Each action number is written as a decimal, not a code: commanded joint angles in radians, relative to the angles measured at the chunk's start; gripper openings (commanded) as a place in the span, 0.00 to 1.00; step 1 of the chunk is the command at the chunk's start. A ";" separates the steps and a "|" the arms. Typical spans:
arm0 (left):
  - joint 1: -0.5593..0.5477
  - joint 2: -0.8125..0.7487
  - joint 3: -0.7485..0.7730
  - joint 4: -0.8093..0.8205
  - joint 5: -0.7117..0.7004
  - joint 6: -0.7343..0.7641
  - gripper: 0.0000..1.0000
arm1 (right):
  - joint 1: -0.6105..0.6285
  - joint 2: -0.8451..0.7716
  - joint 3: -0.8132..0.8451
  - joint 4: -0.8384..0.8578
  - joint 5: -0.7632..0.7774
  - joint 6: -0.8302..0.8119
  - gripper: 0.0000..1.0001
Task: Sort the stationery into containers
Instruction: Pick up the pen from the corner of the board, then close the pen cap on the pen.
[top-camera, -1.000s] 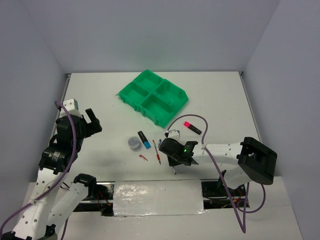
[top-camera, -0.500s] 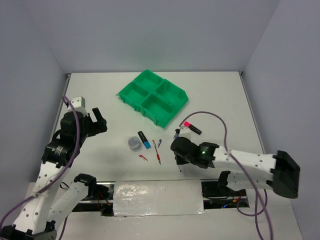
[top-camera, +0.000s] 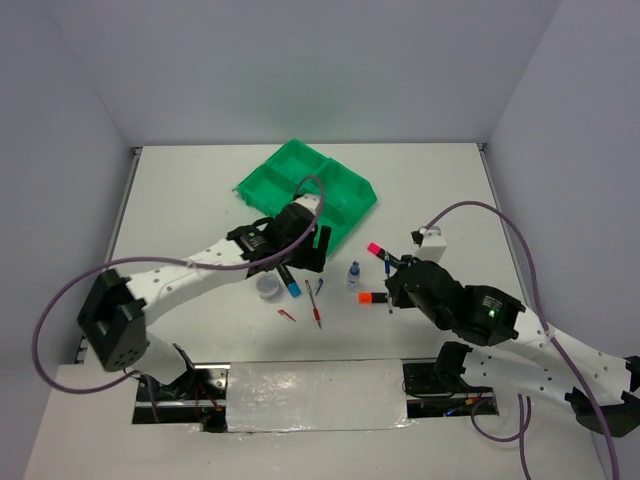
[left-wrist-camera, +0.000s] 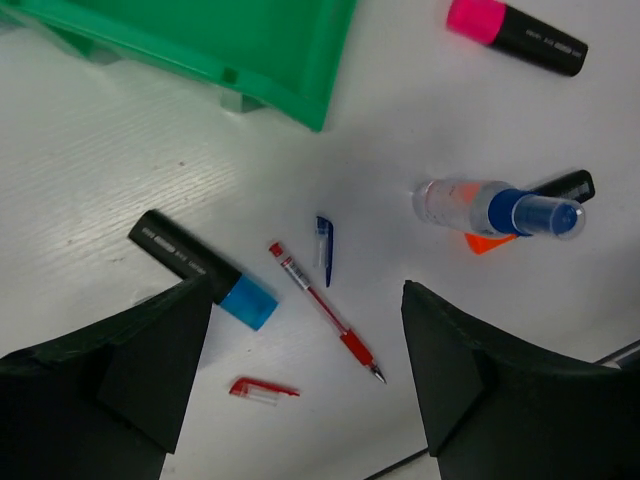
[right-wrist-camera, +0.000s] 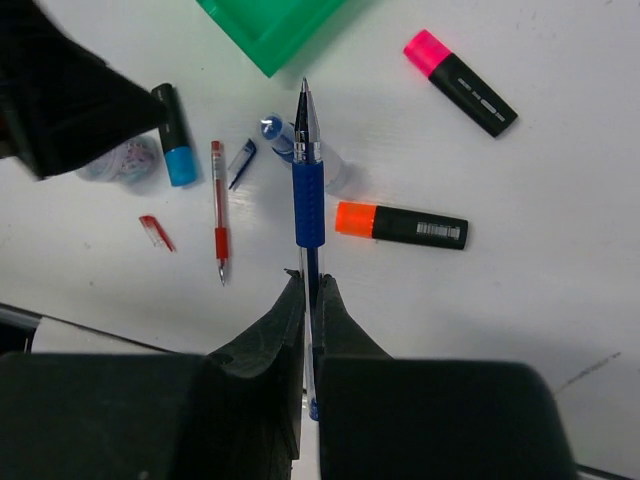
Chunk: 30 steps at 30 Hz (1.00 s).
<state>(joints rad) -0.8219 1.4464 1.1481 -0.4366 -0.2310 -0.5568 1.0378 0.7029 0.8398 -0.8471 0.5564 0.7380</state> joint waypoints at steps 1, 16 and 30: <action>-0.013 0.119 0.080 0.044 0.056 0.049 0.86 | -0.004 -0.066 0.033 -0.076 0.016 -0.023 0.00; -0.045 0.376 0.113 0.045 0.090 0.097 0.59 | -0.004 -0.091 0.010 -0.072 -0.018 -0.057 0.00; -0.045 0.459 0.102 0.058 0.096 0.109 0.48 | -0.002 -0.049 -0.007 -0.026 -0.055 -0.080 0.00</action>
<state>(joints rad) -0.8612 1.8889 1.2331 -0.3885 -0.1493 -0.4664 1.0378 0.6632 0.8299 -0.9054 0.4999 0.6697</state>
